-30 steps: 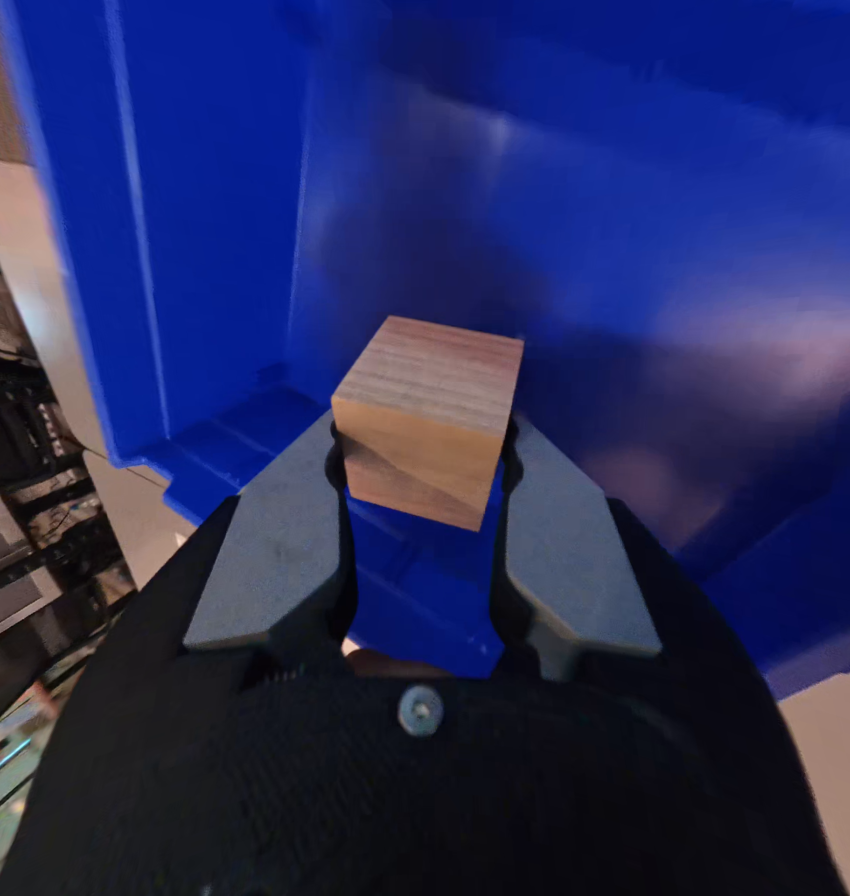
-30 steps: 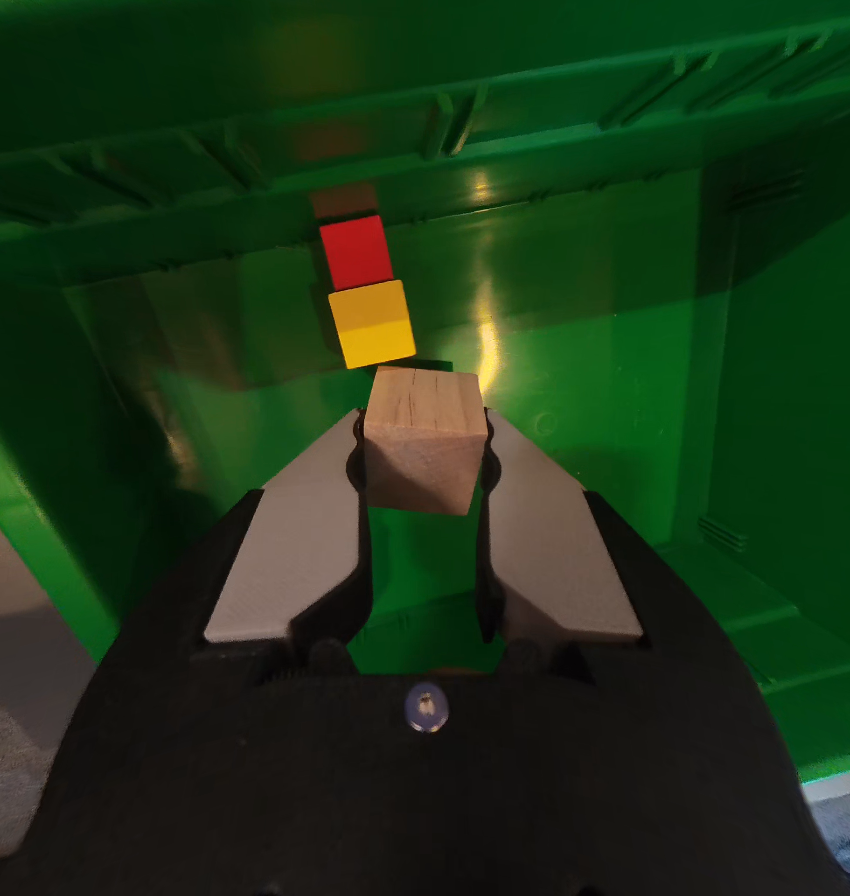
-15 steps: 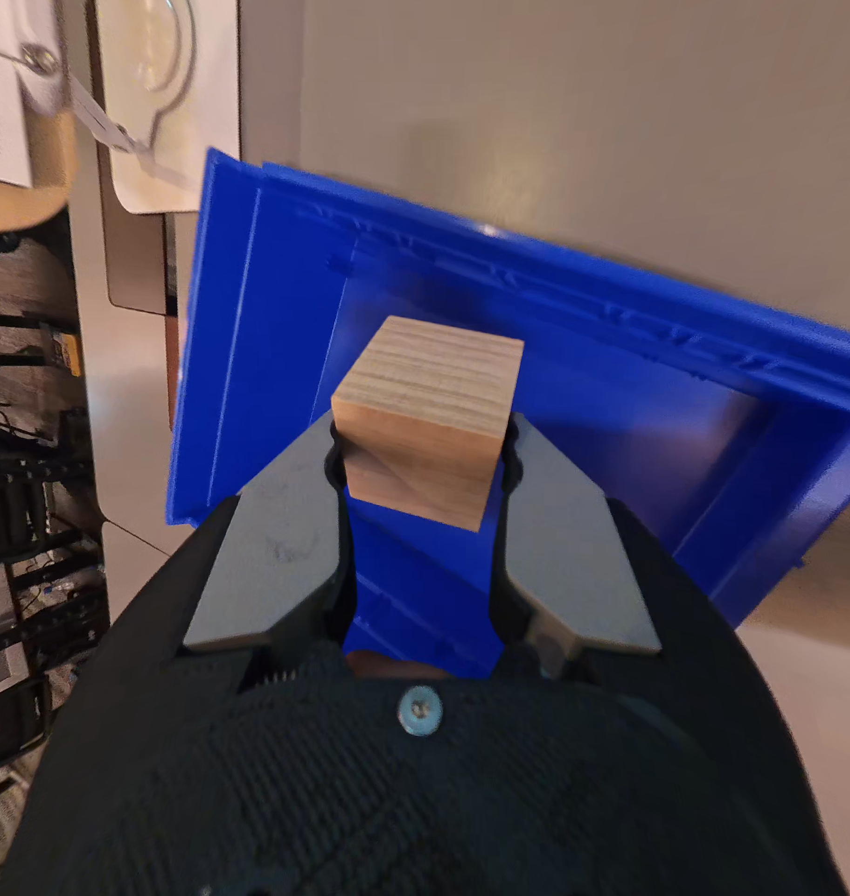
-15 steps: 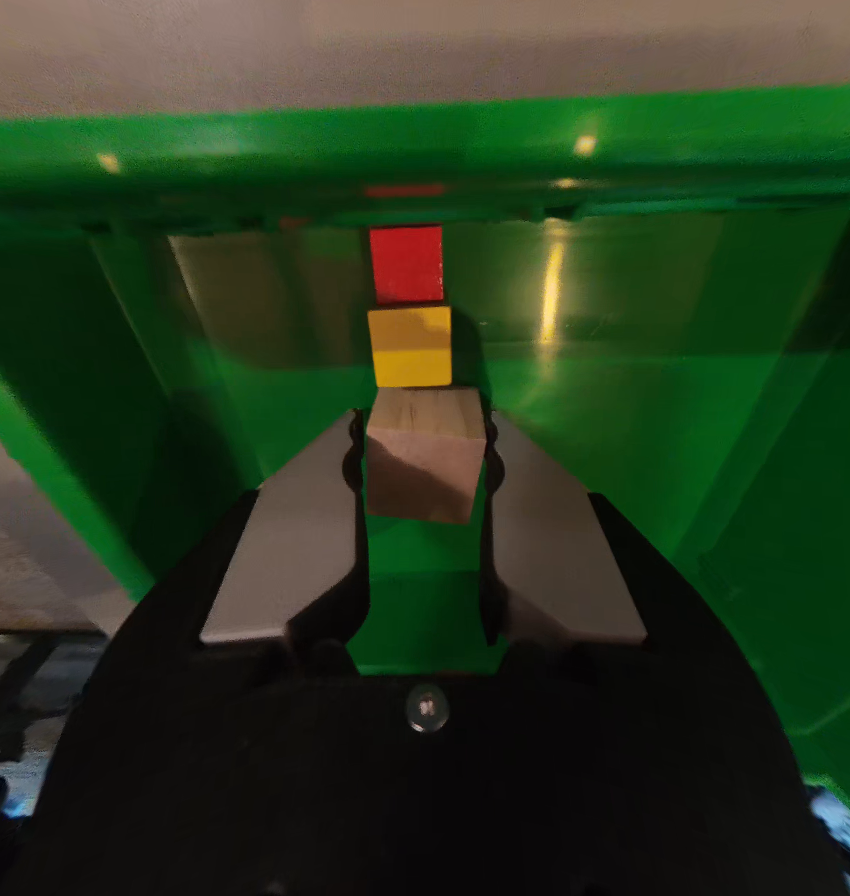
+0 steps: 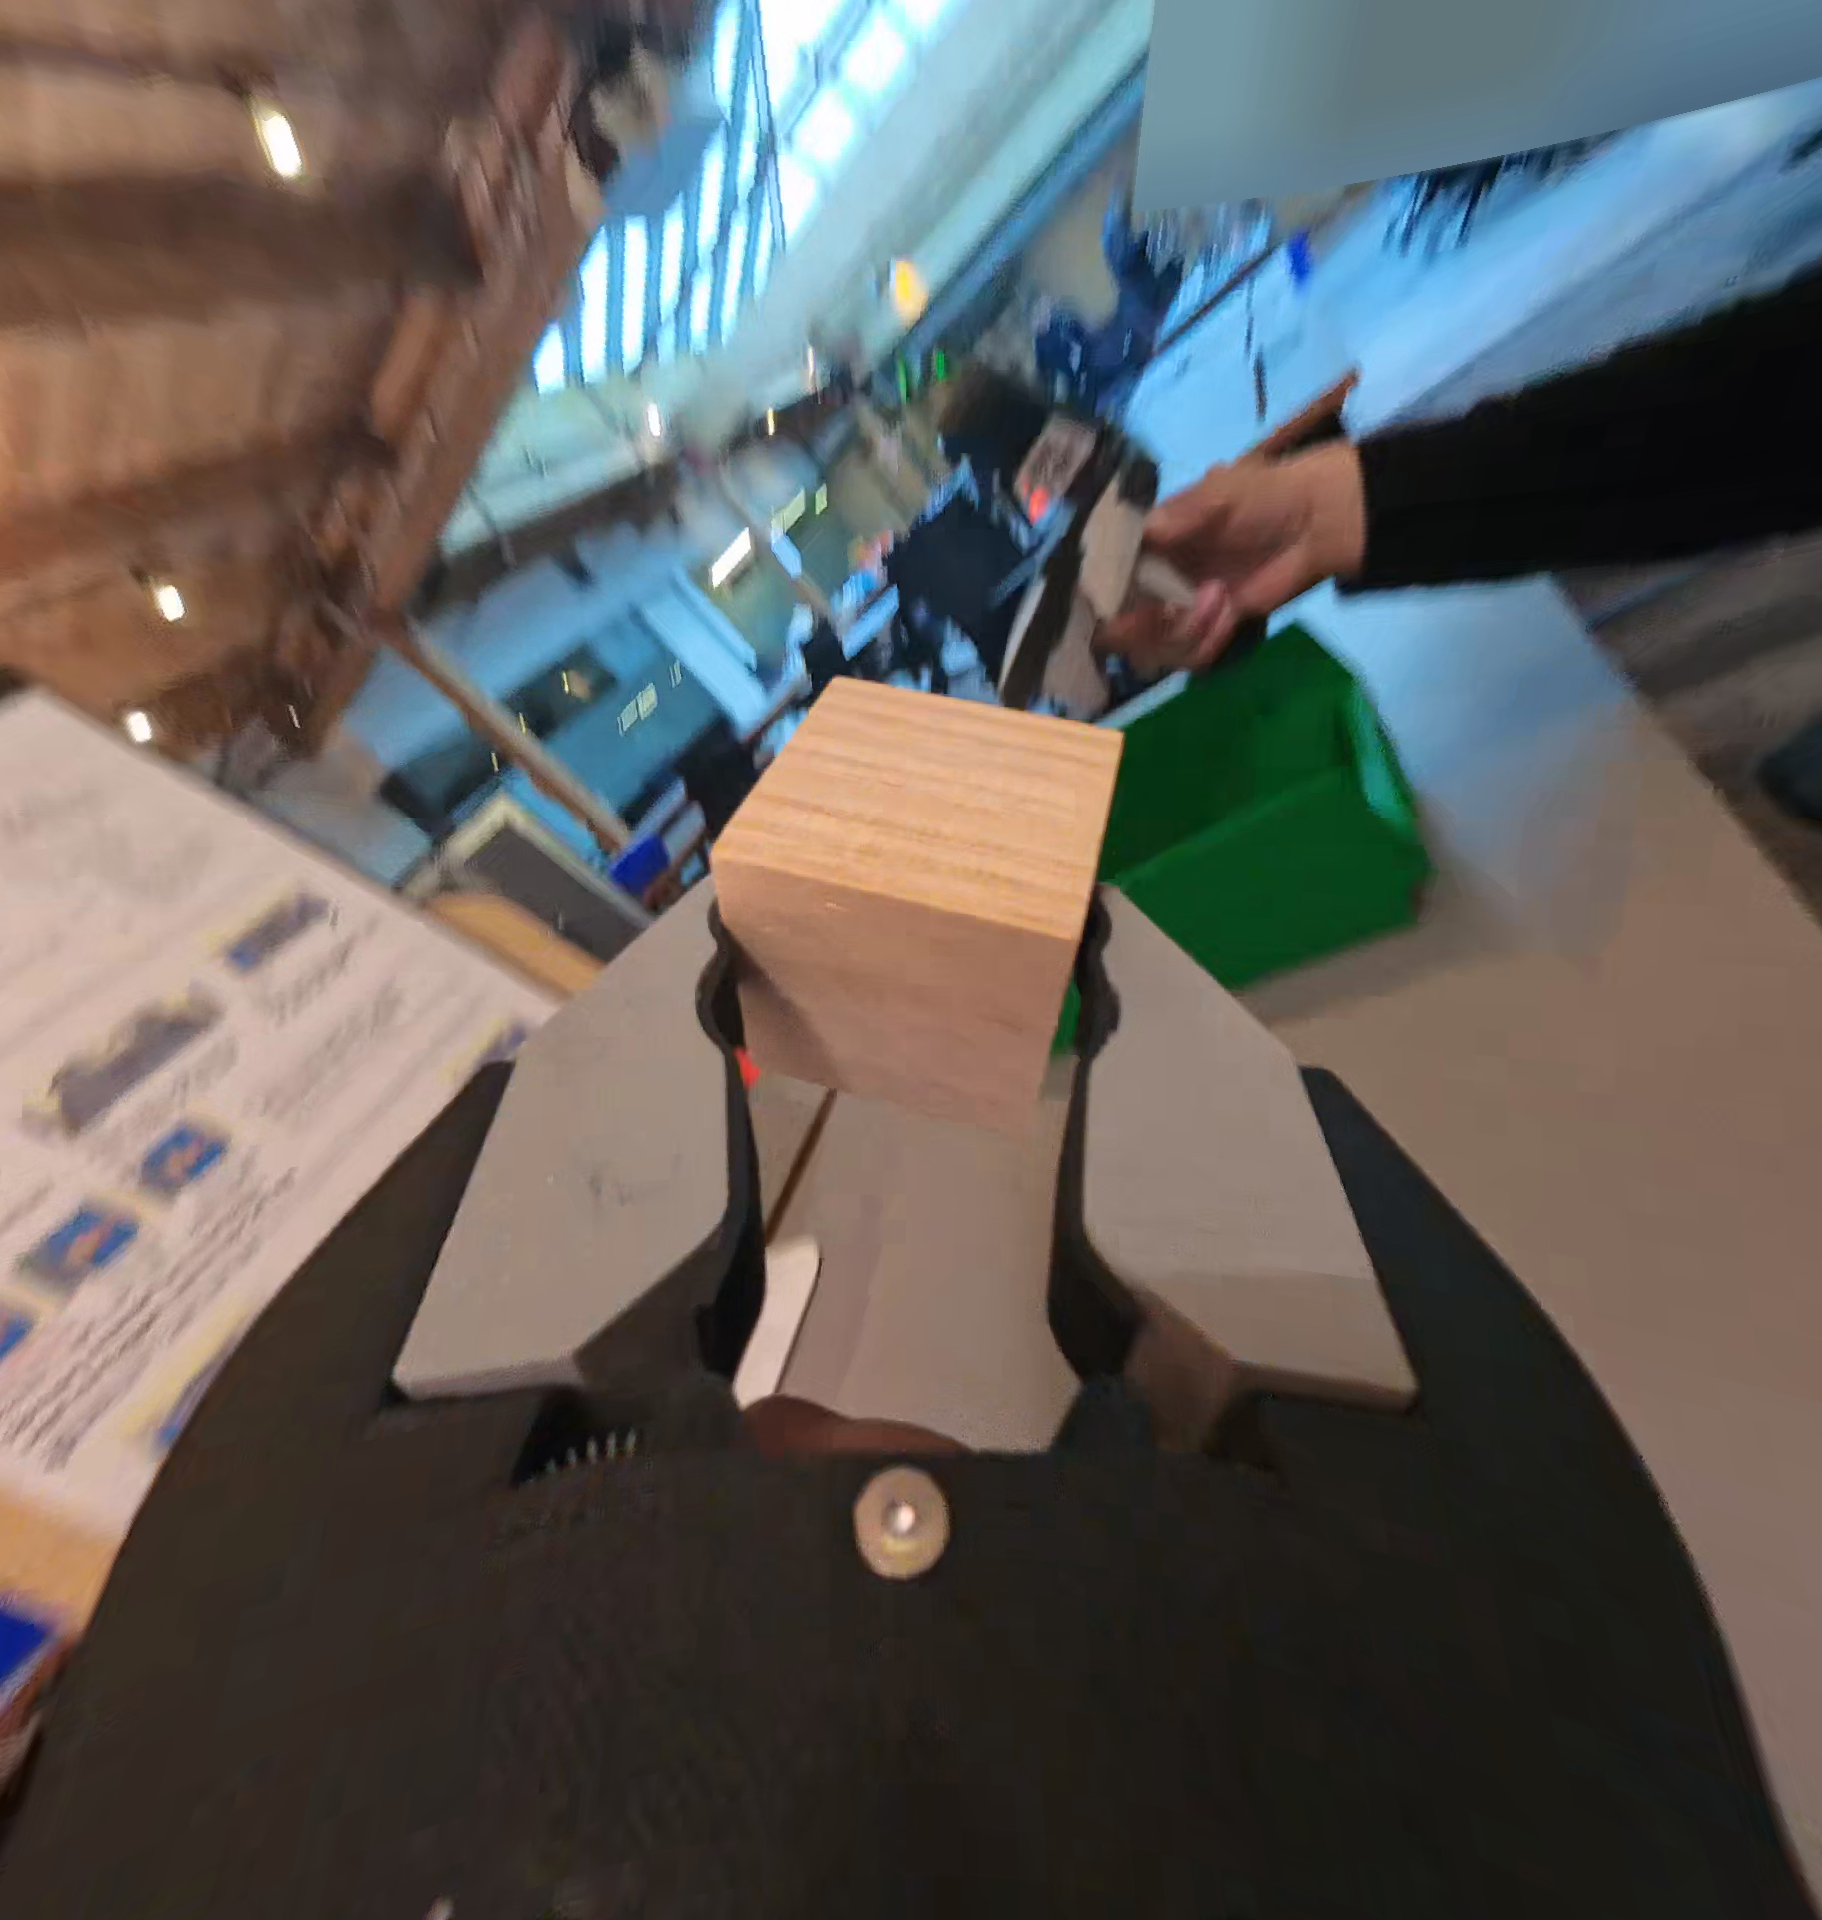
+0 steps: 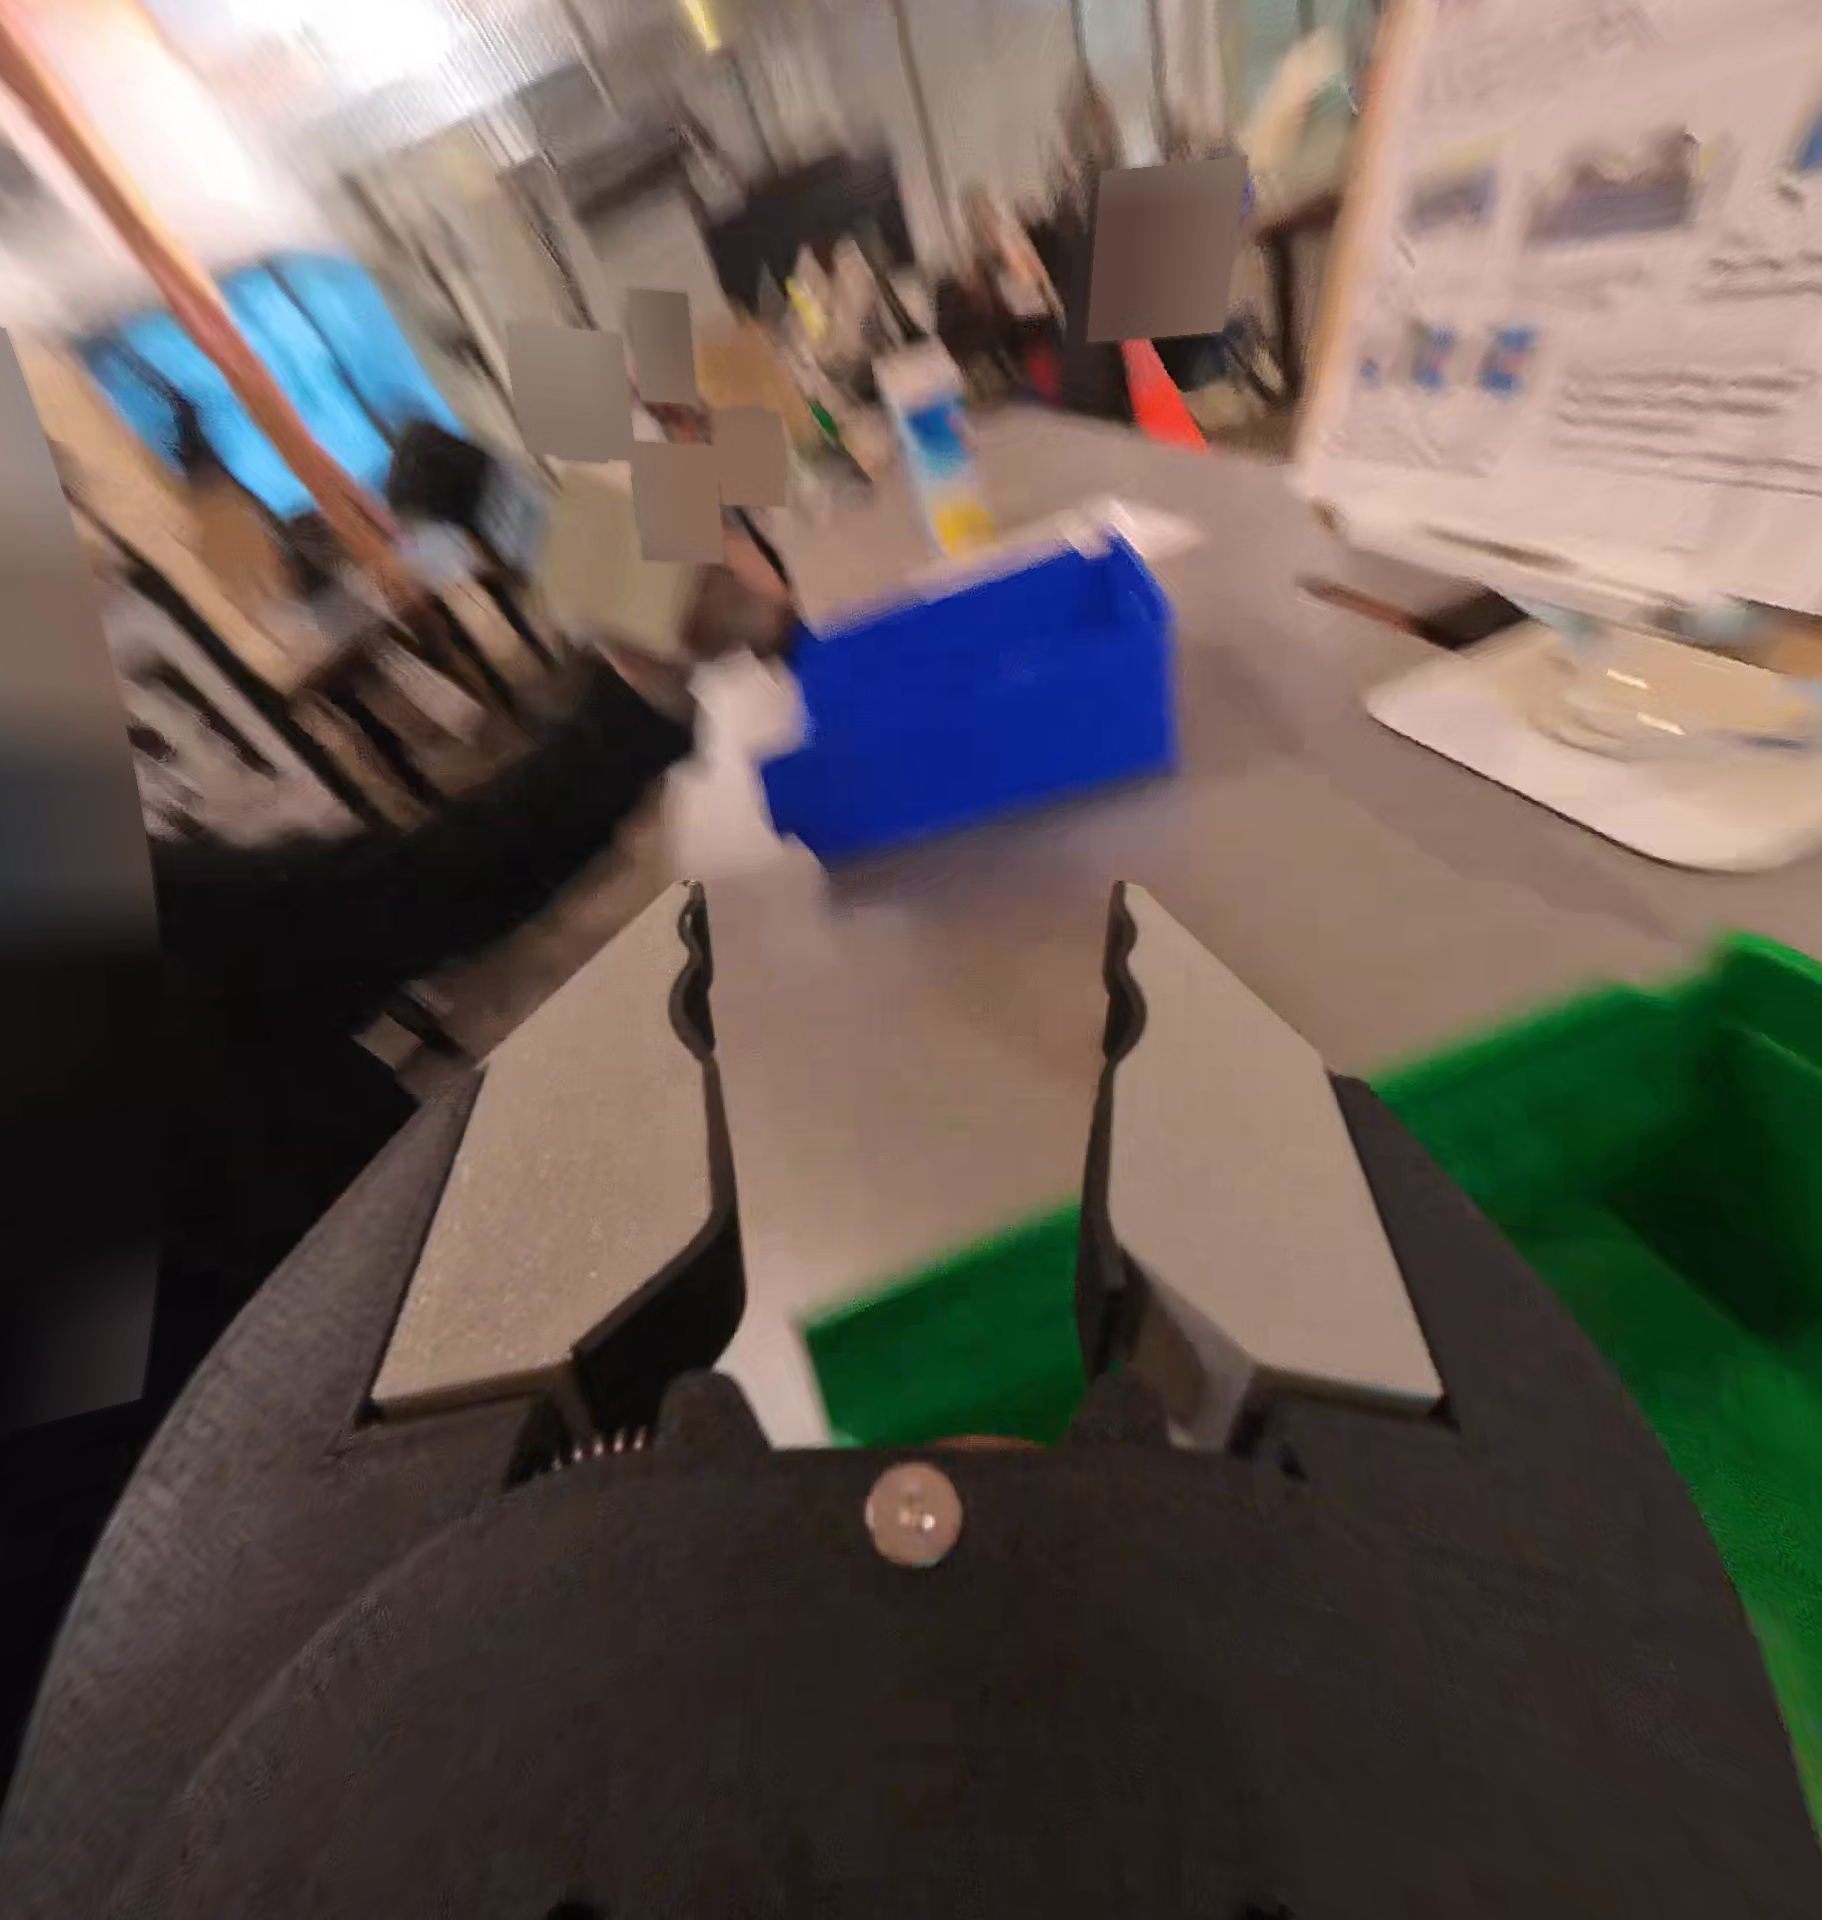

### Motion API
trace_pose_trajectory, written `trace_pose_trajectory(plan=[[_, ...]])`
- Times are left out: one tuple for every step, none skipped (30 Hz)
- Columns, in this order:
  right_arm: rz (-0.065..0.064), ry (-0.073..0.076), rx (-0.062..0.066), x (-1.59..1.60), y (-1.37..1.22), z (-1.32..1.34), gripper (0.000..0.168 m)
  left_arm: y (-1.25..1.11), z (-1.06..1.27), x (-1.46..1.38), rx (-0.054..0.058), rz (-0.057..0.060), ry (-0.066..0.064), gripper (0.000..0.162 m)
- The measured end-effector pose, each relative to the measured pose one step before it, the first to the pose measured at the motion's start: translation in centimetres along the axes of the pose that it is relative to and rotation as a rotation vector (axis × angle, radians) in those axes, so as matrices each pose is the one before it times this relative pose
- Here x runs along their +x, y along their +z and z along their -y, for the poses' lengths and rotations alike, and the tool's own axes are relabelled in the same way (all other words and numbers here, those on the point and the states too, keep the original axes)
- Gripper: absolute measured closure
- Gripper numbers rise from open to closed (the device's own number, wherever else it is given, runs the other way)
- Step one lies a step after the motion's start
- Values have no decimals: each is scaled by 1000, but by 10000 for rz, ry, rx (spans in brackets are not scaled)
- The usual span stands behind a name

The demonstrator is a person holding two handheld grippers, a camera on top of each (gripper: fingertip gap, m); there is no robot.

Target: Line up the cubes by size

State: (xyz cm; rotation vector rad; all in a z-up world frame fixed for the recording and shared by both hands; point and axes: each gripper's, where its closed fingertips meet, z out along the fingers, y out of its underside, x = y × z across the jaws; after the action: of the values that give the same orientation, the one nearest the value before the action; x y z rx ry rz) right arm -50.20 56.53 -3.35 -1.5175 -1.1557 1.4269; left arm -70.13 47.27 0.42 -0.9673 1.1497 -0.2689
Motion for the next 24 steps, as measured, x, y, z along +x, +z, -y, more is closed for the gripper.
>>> trace_pose_trajectory(plan=[[788,738,674,-1575,928,863,88,1336,1154,1052,464,-10,192,99],[669,613,315,-1278,1227,144,81,1394,768,991,279,-10,228,99],[506,426,78,-960,1375,-303,75,1389,469,935,152,-25,234,99],[282,262,-111,-610,1430,-601,73,1332,192,832,42,-24,220,99],[130,149,-146,-411,1388,-607,69,1239,-31,754,-46,-46,177,99],[252,36,-121,-681,1286,-539,65,1121,-240,641,-135,-36,152,99],[238,24,-152,-619,1128,-544,65,964,-382,429,-190,57,189,99],[-18,45,-126,-162,946,-477,66,787,-430,275,-205,135,229,99],[-185,28,-94,143,748,-391,68,629,-448,322,-224,72,196,99],[-182,-22,-126,236,529,-369,77,491,-363,431,-203,-28,145,99],[-80,-76,-81,165,316,-254,95,392,-319,428,-193,-47,146,99],[209,-98,-101,-231,154,-257,111,302,-375,315,-263,-4,164,99],[-104,1,-55,279,-56,-147,112,166,-315,173,-218,22,84,99],[-36,101,-156,136,-59,-286,112,43,-184,187,-135,-60,-96,99],[-140,102,-130,268,-69,-245,111,57,-294,234,-230,-109,-165,99],[-269,-43,-138,403,-52,-237,112,64,-482,216,-389,-86,-86,99],[-209,-187,-163,264,-83,-178,112,2,-429,139,-408,20,63,99],[-169,-183,-90,179,-305,49,112,-186,-233,-120,-311,209,96,100],[-185,-130,-70,217,-609,183,112,-478,-88,-387,-229,338,50,99],[-179,-132,17,213,-913,343,111,-856,-2,-717,-161,458,-62,98],[-226,-178,22,271,-1155,369,112,-1163,-114,-939,-173,483,-274,101],[-375,-258,-96,504,-1356,225,112,-1381,-444,-970,-319,347,-528,107],[-581,-349,-284,857,-1476,-63,112,-1486,-989,-715,-606,63,-704,107],[-757,-394,-417,1226,-1533,-345,112,-1536,-1535,-705,-857,4,-730,107]])
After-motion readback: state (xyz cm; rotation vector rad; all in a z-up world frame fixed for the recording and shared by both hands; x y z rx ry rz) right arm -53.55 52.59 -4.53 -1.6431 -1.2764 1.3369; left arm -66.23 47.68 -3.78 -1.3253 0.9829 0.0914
